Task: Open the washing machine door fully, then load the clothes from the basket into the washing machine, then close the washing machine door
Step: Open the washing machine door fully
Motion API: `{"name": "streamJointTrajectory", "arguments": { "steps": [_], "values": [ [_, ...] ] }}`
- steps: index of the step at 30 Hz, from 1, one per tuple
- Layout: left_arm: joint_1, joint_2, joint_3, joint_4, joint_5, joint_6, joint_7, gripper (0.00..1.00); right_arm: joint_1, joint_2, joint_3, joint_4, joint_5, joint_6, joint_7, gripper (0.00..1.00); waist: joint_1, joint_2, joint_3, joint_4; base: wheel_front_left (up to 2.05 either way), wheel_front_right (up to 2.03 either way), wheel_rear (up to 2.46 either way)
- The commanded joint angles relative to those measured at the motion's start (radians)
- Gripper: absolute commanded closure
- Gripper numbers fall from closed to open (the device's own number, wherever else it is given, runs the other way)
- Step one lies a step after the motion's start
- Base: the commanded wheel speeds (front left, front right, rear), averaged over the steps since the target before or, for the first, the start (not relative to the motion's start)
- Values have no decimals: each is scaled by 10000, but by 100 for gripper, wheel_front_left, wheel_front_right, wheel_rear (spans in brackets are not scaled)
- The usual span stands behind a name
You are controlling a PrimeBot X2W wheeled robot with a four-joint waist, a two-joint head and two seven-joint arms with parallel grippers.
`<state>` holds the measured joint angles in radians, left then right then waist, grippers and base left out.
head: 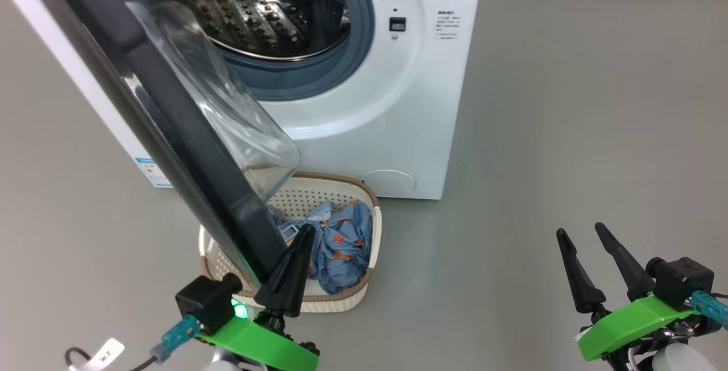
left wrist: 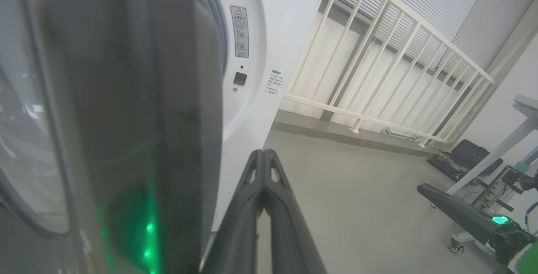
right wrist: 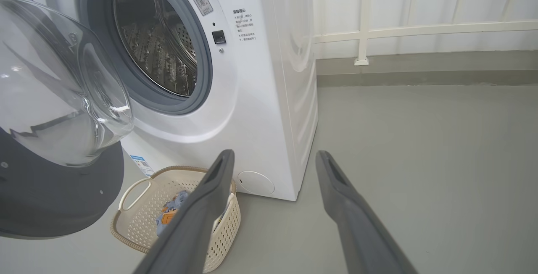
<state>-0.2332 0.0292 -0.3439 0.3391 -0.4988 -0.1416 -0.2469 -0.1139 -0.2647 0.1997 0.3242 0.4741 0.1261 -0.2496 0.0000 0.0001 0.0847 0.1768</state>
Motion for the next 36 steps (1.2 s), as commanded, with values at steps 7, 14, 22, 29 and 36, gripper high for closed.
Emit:
{"name": "streamJointTrajectory", "arguments": {
  "steps": [7,14,22,29,36],
  "values": [
    [101,320,907,-658,159,110,-147,100,-251,-264,188,-251,-163,46,-122,0,0,-1,-55,474,0,0,0],
    [528,304,1105,-977,324,130,-148,100,-218,-325,225,-235,-156,46,-122,0,0,-1,-113,913,0,0,0],
    [894,375,1318,-1239,544,318,-148,100,-157,-363,255,-232,-148,46,-122,0,0,-1,-188,1394,0,0,0],
    [1126,527,1590,-1386,576,488,-148,100,-138,-406,279,-245,-127,46,-122,0,0,-1,-156,1830,0,0,0],
    [1230,749,2035,-1443,596,697,-148,100,-190,-428,306,-224,-144,46,-122,0,0,-1,-63,2160,0,0,0]
  ]
}}
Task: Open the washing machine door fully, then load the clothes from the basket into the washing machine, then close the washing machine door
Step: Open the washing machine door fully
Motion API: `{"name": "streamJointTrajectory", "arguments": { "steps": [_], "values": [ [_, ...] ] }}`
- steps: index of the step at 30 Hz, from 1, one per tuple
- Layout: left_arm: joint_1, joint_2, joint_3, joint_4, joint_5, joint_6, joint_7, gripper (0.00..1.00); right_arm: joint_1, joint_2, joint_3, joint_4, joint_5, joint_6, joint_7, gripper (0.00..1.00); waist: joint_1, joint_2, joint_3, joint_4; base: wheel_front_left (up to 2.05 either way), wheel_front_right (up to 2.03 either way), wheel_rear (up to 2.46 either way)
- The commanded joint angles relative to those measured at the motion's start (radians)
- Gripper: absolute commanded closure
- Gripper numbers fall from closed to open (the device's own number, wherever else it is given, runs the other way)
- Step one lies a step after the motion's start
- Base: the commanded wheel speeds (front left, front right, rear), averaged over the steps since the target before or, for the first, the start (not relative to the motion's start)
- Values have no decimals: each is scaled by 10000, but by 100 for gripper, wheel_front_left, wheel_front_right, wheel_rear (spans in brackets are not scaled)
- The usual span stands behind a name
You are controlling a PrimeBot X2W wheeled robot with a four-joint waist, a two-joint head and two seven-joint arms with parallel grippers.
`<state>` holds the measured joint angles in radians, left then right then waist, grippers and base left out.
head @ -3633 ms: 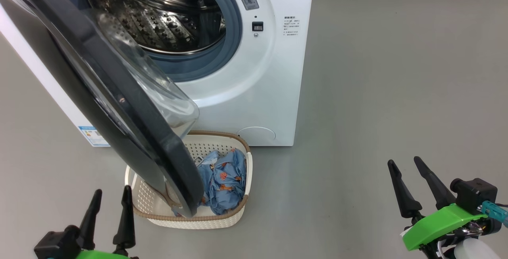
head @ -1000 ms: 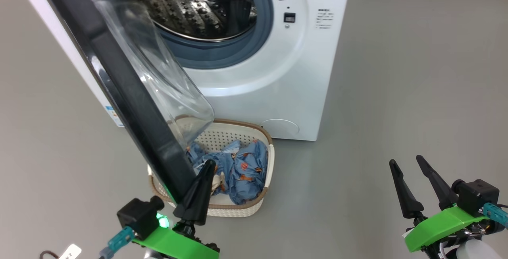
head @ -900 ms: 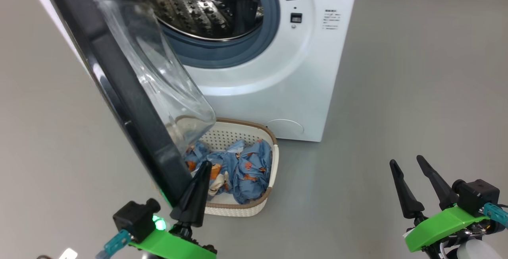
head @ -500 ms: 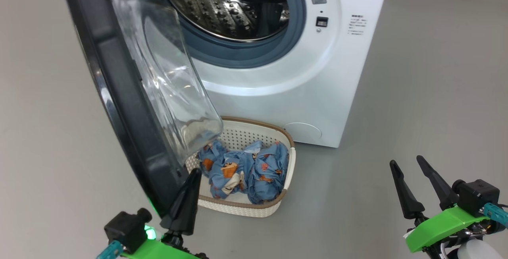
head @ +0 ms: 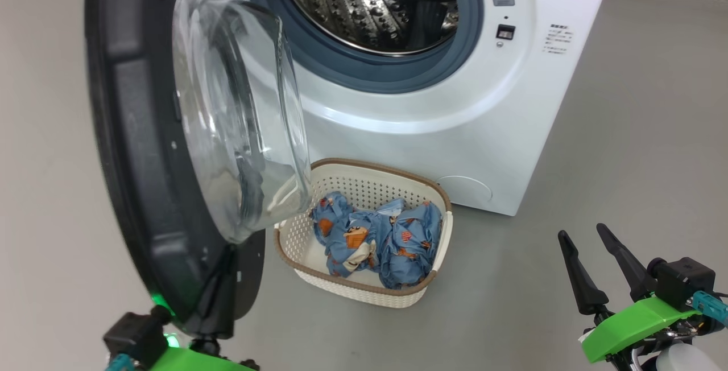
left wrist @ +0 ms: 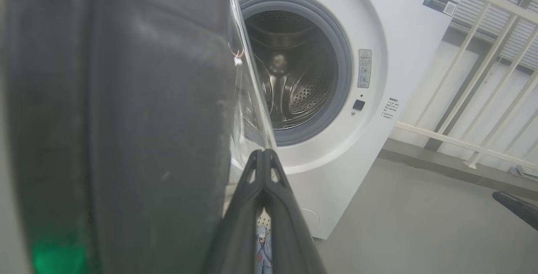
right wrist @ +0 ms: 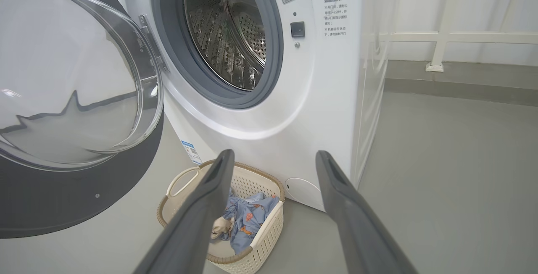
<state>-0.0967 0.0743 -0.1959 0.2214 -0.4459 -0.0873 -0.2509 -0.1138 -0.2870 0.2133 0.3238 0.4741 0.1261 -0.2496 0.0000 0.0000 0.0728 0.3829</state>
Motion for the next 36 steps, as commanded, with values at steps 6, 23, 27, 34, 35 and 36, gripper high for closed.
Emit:
{"name": "streamJointTrajectory", "arguments": {
  "steps": [6,23,27,34,35,36],
  "values": [
    [-180,500,1048,-250,90,334,-108,100,-269,-250,177,-223,-170,46,-122,0,0,0,230,342,0,0,0],
    [-1176,1027,2878,614,280,400,-108,100,-615,-546,253,-172,-255,46,-122,0,0,0,836,814,0,0,0],
    [-1530,1101,3360,956,429,325,-108,100,-730,-620,289,-153,-269,46,-122,0,0,0,994,861,0,0,0],
    [-2343,1240,4393,1680,624,219,-109,100,-942,-787,360,-146,-303,46,-122,0,0,0,1356,934,0,0,0],
    [-2458,1278,4546,1806,665,209,-109,100,-979,-810,373,-144,-308,46,-122,0,0,0,1412,933,0,0,0],
    [-2575,1310,4699,1919,694,191,-109,100,-1017,-833,396,-139,-311,46,-122,0,0,0,1464,928,0,0,0]
  ]
}}
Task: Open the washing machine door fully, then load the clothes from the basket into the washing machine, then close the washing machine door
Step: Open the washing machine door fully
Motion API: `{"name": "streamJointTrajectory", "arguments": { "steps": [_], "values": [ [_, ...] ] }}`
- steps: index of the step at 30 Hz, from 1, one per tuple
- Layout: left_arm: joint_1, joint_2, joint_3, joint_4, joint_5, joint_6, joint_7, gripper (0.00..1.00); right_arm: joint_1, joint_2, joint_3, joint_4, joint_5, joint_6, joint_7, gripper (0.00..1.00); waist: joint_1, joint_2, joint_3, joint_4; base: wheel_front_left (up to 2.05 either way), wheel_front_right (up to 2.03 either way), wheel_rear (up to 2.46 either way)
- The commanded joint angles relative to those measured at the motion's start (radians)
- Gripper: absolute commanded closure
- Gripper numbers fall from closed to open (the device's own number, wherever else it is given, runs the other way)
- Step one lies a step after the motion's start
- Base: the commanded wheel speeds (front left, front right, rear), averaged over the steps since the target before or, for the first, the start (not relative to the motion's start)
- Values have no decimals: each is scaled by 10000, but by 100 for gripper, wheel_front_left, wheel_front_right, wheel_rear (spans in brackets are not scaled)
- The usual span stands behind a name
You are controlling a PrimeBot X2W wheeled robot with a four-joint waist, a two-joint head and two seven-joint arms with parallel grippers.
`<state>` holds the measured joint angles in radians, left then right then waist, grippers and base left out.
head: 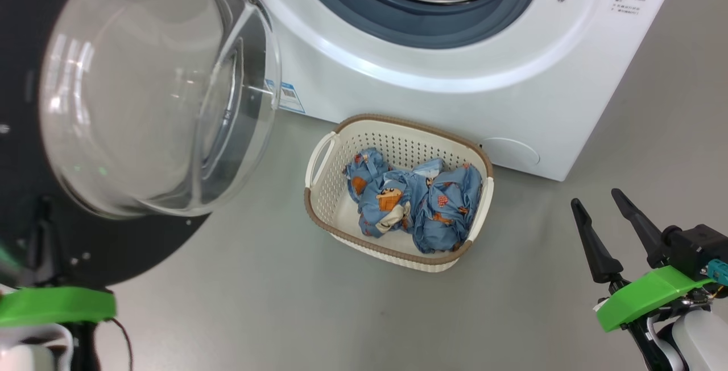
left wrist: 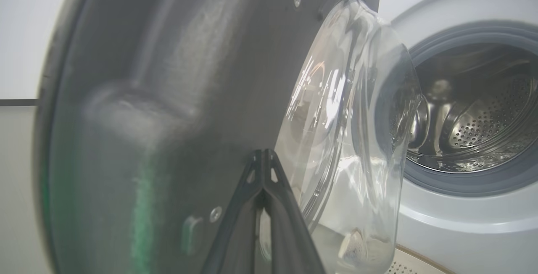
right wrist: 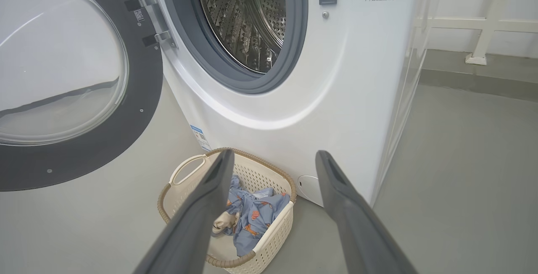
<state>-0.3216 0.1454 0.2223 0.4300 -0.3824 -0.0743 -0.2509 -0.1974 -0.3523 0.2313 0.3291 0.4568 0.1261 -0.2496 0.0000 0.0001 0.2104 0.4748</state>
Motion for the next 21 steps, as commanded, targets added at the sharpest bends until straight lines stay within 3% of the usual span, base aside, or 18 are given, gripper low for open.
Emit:
{"name": "streamJointTrajectory", "arguments": {
  "steps": [1,21],
  "values": [
    [-440,633,668,-74,100,45,-109,100,-220,-203,239,-186,-140,46,-122,0,0,-1,132,3,0,0,0],
    [-2693,1840,2493,3022,1132,-173,-109,100,-845,-513,508,-90,-226,46,-122,0,0,-1,1148,-122,0,0,0]
  ]
}}
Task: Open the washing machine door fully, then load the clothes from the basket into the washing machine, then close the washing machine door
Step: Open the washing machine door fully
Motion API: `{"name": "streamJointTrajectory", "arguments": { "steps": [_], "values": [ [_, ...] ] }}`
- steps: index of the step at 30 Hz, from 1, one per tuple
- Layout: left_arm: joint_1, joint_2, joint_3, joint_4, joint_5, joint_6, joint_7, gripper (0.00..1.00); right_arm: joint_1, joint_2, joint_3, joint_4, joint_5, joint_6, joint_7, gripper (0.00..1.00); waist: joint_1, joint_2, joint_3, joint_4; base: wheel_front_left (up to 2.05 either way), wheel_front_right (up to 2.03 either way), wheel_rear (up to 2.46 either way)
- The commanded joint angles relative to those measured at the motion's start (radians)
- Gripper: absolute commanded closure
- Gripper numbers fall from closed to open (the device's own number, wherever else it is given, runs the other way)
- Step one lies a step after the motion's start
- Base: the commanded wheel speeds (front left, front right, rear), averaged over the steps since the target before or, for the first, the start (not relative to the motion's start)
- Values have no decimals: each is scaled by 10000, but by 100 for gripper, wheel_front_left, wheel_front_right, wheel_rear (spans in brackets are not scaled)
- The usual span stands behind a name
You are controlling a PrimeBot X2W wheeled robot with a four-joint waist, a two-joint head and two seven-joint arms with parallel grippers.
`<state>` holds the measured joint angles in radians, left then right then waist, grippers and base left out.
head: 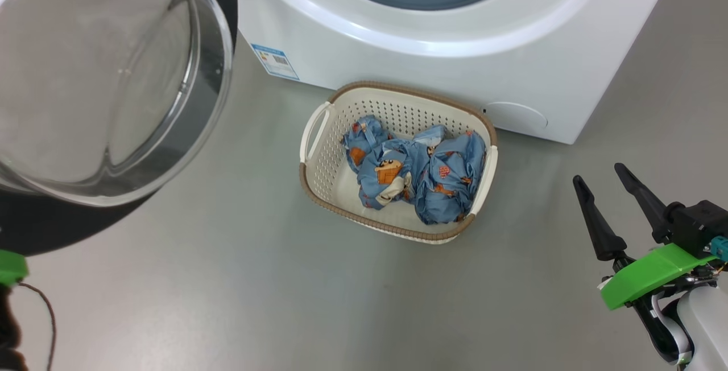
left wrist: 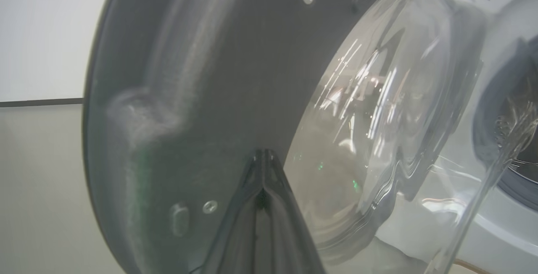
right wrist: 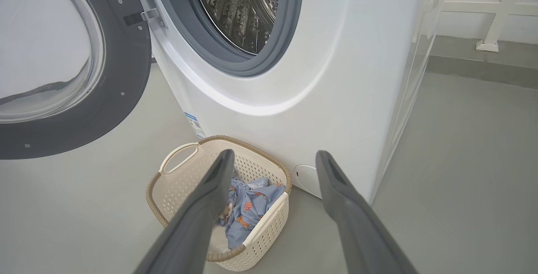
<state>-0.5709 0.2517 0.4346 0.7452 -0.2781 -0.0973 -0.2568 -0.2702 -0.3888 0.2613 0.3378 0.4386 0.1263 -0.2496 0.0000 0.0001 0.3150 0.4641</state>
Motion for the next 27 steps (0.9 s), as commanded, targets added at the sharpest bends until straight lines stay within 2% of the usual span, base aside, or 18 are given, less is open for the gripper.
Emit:
{"name": "streamJointTrajectory", "arguments": {
  "steps": [1,14,27],
  "values": [
    [-308,848,426,-6,152,58,-49,100,-148,-166,218,-173,-46,44,-122,0,0,-1,166,-19,0,0,0],
    [-1313,1546,1035,1154,717,110,-49,100,-584,-348,408,-146,-138,44,-122,0,0,-1,973,-79,0,0,0],
    [-2316,1960,1376,1901,1142,211,-49,100,-1168,-701,508,-108,-253,44,-122,0,0,-1,1990,-63,0,0,0]
  ]
}}
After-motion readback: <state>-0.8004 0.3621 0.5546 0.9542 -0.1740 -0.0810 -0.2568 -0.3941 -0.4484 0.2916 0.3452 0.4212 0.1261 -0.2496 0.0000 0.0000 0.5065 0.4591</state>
